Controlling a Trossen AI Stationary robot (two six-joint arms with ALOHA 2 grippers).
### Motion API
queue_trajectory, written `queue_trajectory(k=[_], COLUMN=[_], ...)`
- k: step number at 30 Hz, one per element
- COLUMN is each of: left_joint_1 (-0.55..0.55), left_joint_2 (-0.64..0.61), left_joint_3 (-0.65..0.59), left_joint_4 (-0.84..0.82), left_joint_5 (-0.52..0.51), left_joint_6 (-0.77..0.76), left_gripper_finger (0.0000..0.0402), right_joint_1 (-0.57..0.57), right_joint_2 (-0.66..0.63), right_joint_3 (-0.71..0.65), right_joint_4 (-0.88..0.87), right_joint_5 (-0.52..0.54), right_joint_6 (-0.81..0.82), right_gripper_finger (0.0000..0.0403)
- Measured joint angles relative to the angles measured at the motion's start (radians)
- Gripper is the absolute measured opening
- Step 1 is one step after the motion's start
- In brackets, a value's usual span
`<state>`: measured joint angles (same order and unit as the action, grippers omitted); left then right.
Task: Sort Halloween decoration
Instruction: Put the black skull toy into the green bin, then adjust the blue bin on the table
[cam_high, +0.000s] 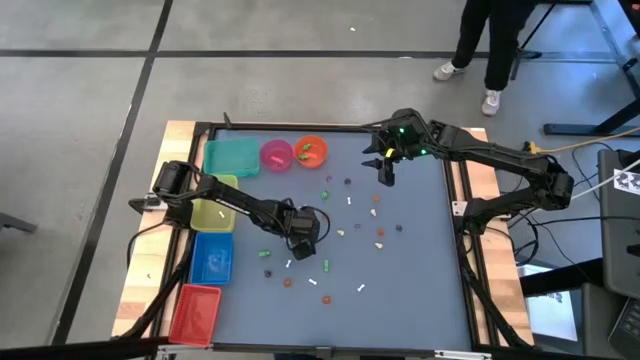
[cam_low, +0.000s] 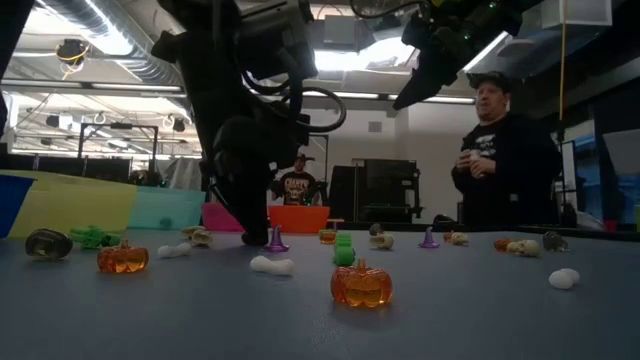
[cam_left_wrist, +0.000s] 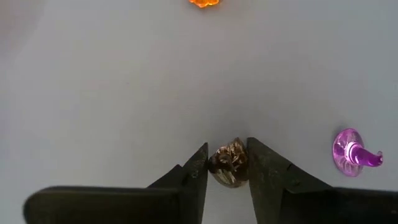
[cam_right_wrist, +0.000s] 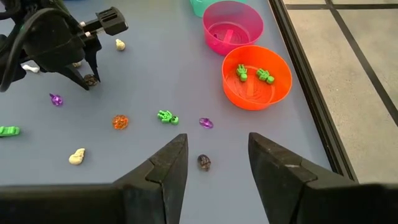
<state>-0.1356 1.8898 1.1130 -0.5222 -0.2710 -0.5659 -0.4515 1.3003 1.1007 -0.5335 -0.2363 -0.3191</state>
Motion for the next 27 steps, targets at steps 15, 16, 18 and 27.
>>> queue_trajectory(k=[15, 16, 18, 27], left_joint_1=[0.003, 0.005, 0.01, 0.059], left_joint_2=[-0.005, -0.009, -0.021, -0.118], left_joint_3=[-0.001, 0.001, 0.001, 0.001], left_joint_4=[-0.001, -0.005, -0.018, -0.068], left_joint_5=[0.004, 0.008, 0.011, 0.031], left_joint_6=[0.0, 0.0, 0.001, 0.002], left_gripper_finger=[0.0067, 0.0067, 0.0066, 0.0057], right_joint_1=[0.0, 0.0, 0.0, 0.0], right_joint_2=[0.0, 0.0, 0.0, 0.0], right_joint_3=[0.0, 0.0, 0.0, -0.001], right_joint_4=[0.0, 0.0, 0.0, 0.001], right_joint_5=[0.0, 0.0, 0.0, 0.0], right_joint_6=[0.0, 0.0, 0.0, 0.0], right_gripper_finger=[0.0168, 0.0168, 0.0168, 0.0168])
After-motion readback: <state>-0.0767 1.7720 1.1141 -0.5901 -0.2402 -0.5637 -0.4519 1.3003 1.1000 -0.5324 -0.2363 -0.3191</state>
